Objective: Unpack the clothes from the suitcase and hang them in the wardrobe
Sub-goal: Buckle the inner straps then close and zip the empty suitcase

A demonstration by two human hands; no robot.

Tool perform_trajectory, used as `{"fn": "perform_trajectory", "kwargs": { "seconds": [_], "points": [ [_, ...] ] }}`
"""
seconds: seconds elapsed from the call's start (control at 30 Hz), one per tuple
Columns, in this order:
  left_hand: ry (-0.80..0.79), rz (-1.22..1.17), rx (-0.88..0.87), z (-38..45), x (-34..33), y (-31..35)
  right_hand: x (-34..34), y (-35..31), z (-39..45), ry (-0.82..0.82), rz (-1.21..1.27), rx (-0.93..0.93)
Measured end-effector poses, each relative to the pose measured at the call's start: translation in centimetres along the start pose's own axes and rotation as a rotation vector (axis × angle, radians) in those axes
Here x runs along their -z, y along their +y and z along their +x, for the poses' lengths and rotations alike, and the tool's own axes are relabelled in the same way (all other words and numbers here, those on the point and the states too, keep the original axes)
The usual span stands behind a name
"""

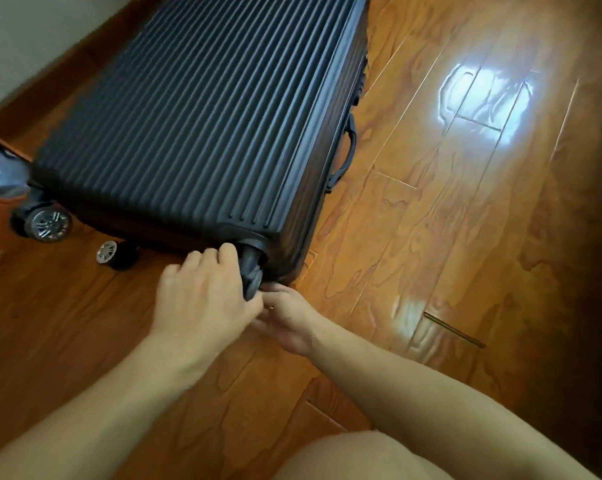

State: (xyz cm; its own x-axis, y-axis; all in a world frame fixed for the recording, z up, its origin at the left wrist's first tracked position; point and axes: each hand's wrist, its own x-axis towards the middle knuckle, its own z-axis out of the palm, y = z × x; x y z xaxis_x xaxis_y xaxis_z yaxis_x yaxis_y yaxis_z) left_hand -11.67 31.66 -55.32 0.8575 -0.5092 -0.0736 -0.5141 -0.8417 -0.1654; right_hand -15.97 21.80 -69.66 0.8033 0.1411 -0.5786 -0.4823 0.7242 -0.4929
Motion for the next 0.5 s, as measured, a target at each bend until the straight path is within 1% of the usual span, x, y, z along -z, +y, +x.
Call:
{"fn": "perform_trajectory", "kwargs": {
  "seconds": [0.03, 0.07, 0.2, 0.37, 0.5],
  "points": [
    [0.027, 0.067, -0.043, -0.2, -0.1, -0.3, -0.1, 0.1, 0.3, -0.062, 0.030, -0.023],
    [0.036, 0.102, -0.058, -0.4, -0.2, -0.6, -0.2, 0.3, 0.7, -0.091, 0.050, -0.043],
    [0.057, 0.108, -0.072, -0.8, -0.6, -1.2, -1.0, 0.3, 1.6, -0.103, 0.119, -0.086],
    [0.084, 0.063, -0.091, -0.6, -1.2, -1.3, -1.4, 0.0, 1.6, 0.012, 0.116, -0.112],
    [0.120, 0.100, -0.090, -0.9, -1.2, -1.8, 0.2, -0.7, 0.8, 0.007, 0.183, -0.170]
  ]
}}
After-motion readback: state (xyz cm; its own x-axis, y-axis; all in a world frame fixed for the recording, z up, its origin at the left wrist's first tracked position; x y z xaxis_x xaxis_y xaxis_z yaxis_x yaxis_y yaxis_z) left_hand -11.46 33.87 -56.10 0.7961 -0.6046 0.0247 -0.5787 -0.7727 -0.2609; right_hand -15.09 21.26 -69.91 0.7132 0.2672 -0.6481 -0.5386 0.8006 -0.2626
